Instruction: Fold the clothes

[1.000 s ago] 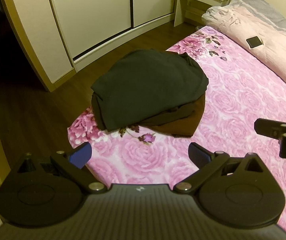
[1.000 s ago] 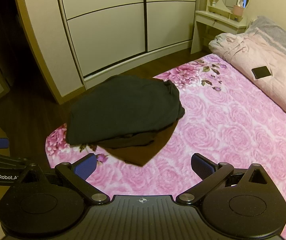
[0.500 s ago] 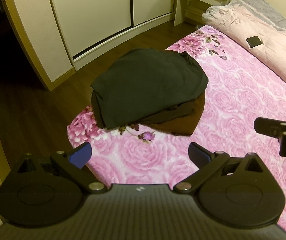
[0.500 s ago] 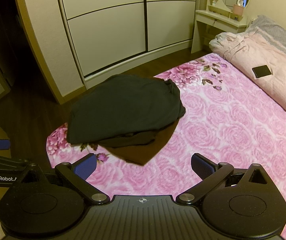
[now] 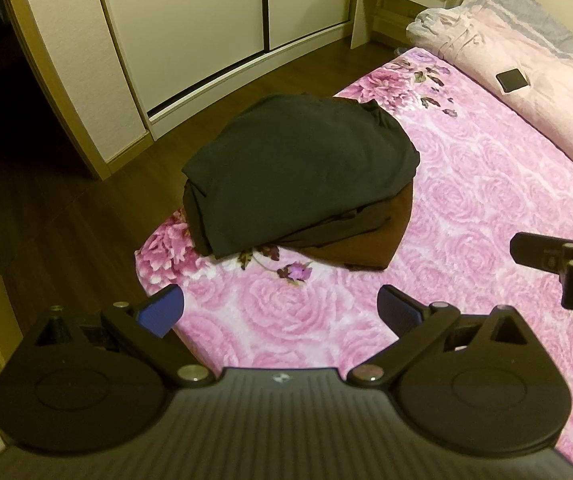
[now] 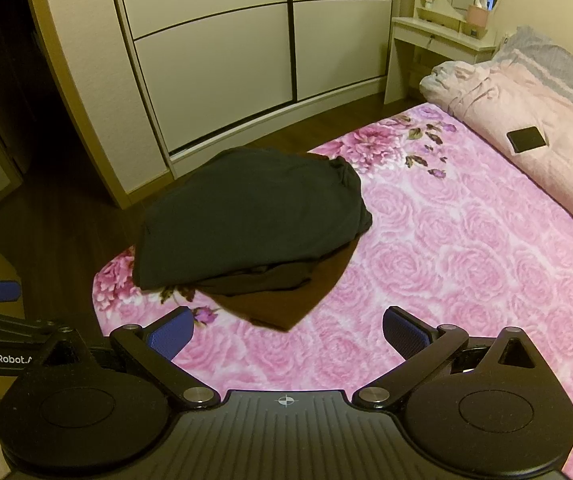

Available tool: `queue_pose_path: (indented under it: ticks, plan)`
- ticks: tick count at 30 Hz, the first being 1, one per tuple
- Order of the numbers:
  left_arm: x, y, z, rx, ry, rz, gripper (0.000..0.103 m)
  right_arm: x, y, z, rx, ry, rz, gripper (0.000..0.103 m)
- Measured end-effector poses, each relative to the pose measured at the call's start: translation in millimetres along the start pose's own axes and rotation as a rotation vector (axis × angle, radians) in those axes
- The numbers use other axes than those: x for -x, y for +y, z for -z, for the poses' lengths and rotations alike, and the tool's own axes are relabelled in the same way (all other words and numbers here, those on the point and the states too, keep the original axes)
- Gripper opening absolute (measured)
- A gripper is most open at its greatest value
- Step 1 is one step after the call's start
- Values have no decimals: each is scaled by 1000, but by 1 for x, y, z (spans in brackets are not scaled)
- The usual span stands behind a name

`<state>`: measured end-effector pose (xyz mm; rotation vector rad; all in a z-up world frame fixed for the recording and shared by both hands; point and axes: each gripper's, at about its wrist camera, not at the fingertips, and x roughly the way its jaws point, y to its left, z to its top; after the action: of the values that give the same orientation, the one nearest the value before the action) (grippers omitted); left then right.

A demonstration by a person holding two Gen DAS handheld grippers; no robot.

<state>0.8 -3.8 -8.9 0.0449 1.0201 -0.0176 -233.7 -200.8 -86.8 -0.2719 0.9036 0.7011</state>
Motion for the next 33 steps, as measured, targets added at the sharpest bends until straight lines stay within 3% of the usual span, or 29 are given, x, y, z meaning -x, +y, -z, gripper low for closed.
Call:
queue_pose_path:
  ticks: [21, 28, 33]
  plan:
    - [-6, -13, 0, -9, 13, -12, 99, -13, -24, -5, 22, 15, -41, 103]
    - [-21, -3, 2, -101, 18, -88, 99, -35, -40, -13, 66, 20, -45, 103]
    - [-61, 16, -20, -261, 6, -59, 98, -67, -45, -32, 55, 26, -59, 103]
